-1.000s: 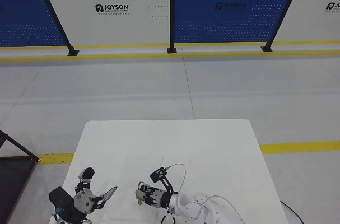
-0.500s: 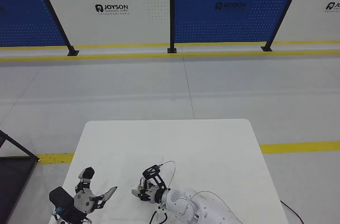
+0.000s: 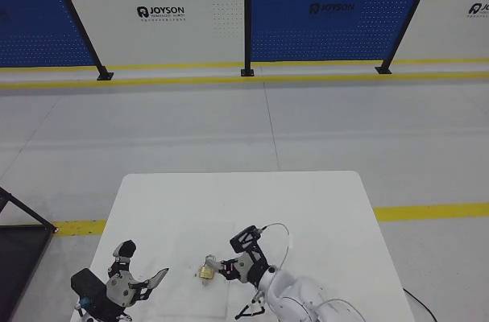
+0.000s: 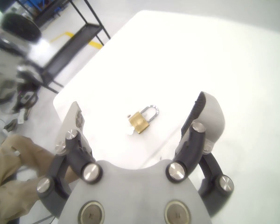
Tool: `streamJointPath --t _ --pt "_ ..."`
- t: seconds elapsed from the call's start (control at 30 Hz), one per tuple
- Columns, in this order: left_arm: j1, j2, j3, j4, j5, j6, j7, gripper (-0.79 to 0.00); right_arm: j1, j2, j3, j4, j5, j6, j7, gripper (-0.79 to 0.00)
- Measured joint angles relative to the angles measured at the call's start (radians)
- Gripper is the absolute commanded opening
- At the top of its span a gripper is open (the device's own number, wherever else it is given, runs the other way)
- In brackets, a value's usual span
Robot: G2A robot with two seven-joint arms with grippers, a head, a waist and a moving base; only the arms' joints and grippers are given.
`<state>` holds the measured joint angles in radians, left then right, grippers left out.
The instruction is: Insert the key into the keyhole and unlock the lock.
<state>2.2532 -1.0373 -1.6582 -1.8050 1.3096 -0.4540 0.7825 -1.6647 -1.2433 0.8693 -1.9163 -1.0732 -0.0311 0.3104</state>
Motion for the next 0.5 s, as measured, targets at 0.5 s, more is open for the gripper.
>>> streamJointPath --t 0.5 --pt "0.000 0.000 0.000 0.000 0.000 0.000 0.000 0.000 -0.249 0.057 0.178 -0.247 -0.106 -0.080 -0.069 -0.001"
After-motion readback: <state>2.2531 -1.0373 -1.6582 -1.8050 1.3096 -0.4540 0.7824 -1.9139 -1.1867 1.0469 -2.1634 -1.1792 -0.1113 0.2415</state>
